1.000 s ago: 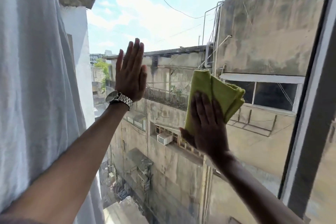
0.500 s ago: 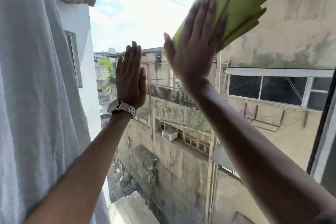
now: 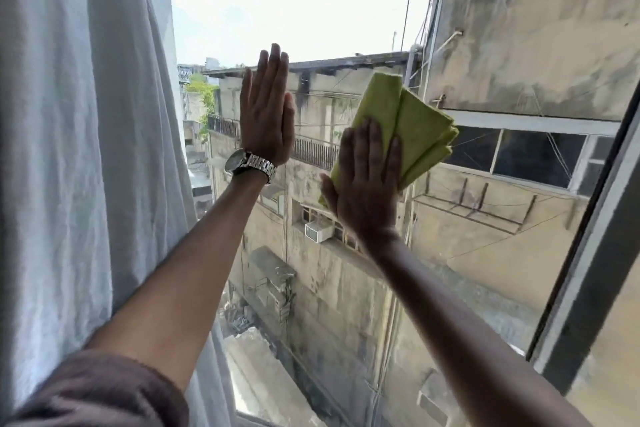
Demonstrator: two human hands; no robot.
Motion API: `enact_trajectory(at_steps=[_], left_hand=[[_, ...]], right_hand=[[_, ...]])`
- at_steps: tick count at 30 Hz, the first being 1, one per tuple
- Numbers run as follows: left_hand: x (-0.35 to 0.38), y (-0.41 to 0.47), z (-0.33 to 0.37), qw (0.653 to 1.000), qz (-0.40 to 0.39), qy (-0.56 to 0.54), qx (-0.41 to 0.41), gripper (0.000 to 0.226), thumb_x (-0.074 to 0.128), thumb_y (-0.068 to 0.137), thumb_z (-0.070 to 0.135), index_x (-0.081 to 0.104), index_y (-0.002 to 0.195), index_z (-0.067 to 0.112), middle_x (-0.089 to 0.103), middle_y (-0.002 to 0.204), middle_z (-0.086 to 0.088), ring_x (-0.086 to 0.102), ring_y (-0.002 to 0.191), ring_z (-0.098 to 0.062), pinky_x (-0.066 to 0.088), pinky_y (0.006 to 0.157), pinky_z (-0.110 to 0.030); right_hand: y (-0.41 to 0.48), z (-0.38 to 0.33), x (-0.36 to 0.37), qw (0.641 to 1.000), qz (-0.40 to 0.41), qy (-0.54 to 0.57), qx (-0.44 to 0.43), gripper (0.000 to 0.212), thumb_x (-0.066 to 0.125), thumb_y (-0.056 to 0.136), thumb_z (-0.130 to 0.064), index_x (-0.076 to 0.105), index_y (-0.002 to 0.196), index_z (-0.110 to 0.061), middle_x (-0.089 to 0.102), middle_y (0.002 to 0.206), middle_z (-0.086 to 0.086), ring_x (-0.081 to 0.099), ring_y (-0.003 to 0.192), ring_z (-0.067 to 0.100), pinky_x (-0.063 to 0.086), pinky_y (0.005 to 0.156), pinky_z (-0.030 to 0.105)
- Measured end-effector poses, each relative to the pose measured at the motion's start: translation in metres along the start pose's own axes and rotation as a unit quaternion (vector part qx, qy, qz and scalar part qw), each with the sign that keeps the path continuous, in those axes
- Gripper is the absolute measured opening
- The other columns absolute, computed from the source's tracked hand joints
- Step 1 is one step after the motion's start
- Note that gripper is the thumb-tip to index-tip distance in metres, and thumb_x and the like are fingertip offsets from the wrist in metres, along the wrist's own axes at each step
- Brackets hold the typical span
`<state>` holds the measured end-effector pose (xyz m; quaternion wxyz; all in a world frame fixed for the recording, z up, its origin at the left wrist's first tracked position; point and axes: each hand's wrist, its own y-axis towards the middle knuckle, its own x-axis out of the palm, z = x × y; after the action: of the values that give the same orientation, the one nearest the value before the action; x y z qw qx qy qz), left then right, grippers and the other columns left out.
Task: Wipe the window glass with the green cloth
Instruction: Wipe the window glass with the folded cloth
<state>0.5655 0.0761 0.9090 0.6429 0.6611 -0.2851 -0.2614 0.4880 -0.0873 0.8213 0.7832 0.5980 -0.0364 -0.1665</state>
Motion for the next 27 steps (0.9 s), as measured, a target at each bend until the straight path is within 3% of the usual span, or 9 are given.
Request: enact_trajectory(at_steps=[5, 8, 12, 16, 18, 27], left_hand=[[0.006, -0.001, -0.003, 1.0, 0.01, 0.01, -0.011, 0.051, 0.029, 0.103, 0.013, 0.037, 0.151, 0.0, 0.038, 0.16, -0.021, 0.031, 0.152, -0.032, 0.016, 0.129, -0.046], [0.008, 0.0, -0.005, 1.0, 0.009, 0.005, -0.003, 0.052, 0.026, 0.102, 0.015, 0.039, 0.149, -0.002, 0.04, 0.158, -0.024, 0.034, 0.151, -0.036, 0.019, 0.128, -0.049], [0.006, -0.001, -0.003, 1.0, 0.014, 0.002, -0.002, 0.049, 0.03, 0.103, 0.012, 0.04, 0.148, -0.004, 0.041, 0.157, -0.026, 0.035, 0.15, -0.038, 0.023, 0.128, -0.054], [0.004, 0.0, 0.0, 1.0, 0.012, -0.008, -0.011, 0.049, 0.034, 0.102, 0.008, 0.039, 0.15, -0.003, 0.039, 0.159, -0.024, 0.033, 0.151, -0.037, 0.02, 0.129, -0.053], [0.004, -0.001, -0.001, 1.0, 0.015, -0.013, -0.011, 0.049, 0.035, 0.102, 0.007, 0.038, 0.15, -0.003, 0.038, 0.159, -0.023, 0.032, 0.152, -0.036, 0.018, 0.13, -0.051], [0.011, -0.002, -0.002, 0.999, 0.045, 0.009, 0.006, 0.048, 0.035, 0.101, 0.006, 0.042, 0.147, -0.004, 0.043, 0.155, -0.027, 0.037, 0.148, -0.04, 0.022, 0.127, -0.052]], right_hand=[[0.087, -0.019, -0.008, 0.991, 0.062, 0.01, 0.119, 0.076, 0.038, 0.103, -0.056, 0.037, 0.153, 0.001, 0.04, 0.157, 0.024, 0.035, 0.148, 0.039, 0.025, 0.121, 0.061], [0.087, -0.024, -0.006, 0.988, 0.066, -0.021, 0.14, 0.077, 0.04, 0.102, -0.062, 0.043, 0.15, -0.001, 0.046, 0.155, 0.02, 0.041, 0.145, 0.035, 0.031, 0.12, 0.059], [0.007, -0.031, 0.0, 0.994, 0.027, 0.001, 0.105, 0.078, 0.041, 0.104, -0.058, 0.033, 0.155, 0.001, 0.038, 0.159, 0.024, 0.034, 0.148, 0.039, 0.023, 0.121, 0.063], [-0.058, -0.025, 0.004, 0.997, -0.009, -0.004, 0.075, 0.072, 0.027, 0.108, -0.049, 0.022, 0.157, 0.003, 0.032, 0.16, 0.027, 0.026, 0.151, 0.041, 0.014, 0.124, 0.065], [-0.049, -0.026, 0.004, 0.996, -0.01, -0.014, 0.085, 0.07, 0.024, 0.109, -0.048, 0.02, 0.157, 0.003, 0.03, 0.161, 0.027, 0.023, 0.151, 0.041, 0.008, 0.124, 0.065], [0.04, -0.032, 0.004, 0.987, 0.059, 0.005, 0.147, 0.076, 0.043, 0.104, -0.058, 0.039, 0.152, 0.0, 0.042, 0.157, 0.022, 0.037, 0.147, 0.036, 0.025, 0.121, 0.061]])
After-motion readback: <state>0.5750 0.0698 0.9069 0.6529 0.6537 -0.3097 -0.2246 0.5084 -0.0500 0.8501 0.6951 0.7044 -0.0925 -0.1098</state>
